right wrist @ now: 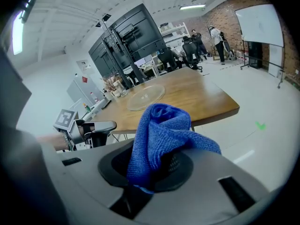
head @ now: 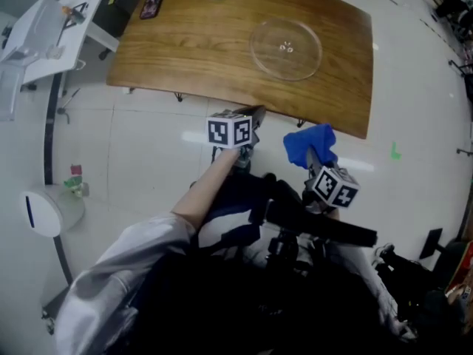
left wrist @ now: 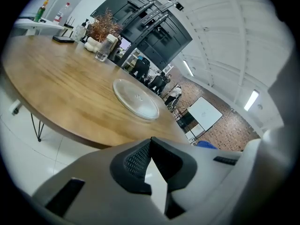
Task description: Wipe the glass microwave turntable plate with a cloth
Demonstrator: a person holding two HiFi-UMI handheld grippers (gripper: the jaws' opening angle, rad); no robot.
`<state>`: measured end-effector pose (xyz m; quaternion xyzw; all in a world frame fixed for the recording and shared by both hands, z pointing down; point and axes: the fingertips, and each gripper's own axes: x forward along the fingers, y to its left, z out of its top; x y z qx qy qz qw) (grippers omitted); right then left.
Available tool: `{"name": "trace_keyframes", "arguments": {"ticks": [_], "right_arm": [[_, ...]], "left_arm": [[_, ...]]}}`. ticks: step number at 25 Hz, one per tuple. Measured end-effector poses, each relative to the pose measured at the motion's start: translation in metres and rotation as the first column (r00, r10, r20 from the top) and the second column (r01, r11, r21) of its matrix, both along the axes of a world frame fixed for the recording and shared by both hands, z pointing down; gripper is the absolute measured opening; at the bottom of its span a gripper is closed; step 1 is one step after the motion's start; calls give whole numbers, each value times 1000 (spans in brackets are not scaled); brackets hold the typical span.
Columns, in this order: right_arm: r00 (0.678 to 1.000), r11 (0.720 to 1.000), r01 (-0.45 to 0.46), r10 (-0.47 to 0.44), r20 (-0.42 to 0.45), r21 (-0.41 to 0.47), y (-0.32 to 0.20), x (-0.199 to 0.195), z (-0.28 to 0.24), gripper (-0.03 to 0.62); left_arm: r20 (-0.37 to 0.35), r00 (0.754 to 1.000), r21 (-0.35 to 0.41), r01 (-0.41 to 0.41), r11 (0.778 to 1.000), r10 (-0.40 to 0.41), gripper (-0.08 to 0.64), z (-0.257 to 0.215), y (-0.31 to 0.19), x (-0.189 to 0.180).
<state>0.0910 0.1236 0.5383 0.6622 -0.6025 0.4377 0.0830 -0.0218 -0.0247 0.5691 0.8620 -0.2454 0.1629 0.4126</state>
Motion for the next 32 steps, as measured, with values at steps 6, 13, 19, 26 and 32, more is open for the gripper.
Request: {"name": "trace_keyframes", "arguments": {"ticks": [6, 13, 19, 26, 32], "right_arm": [[1000, 1000, 4, -4, -7, -14, 53, 49, 10, 83], [999, 999, 47, -48, 16, 16, 82, 82, 20, 83], [993, 991, 105, -109, 49, 80, 79, 74, 19, 83], [986, 982, 147, -155, 56, 117, 82, 64, 15, 81], [988, 984, 139, -146, 57, 114, 90, 66, 17, 81]], "left_arm": [[44, 999, -39, -9, 999, 10, -5, 13, 72, 25], [41, 998, -35, 51, 998, -50, -6, 6, 118, 36], [45, 995, 7, 83, 997, -83, -5, -10, 139, 23], [27, 988, 59, 153, 986, -155, -5, -31, 144, -14], [20, 985, 68, 170, 983, -172, -5, -34, 143, -18]]}}
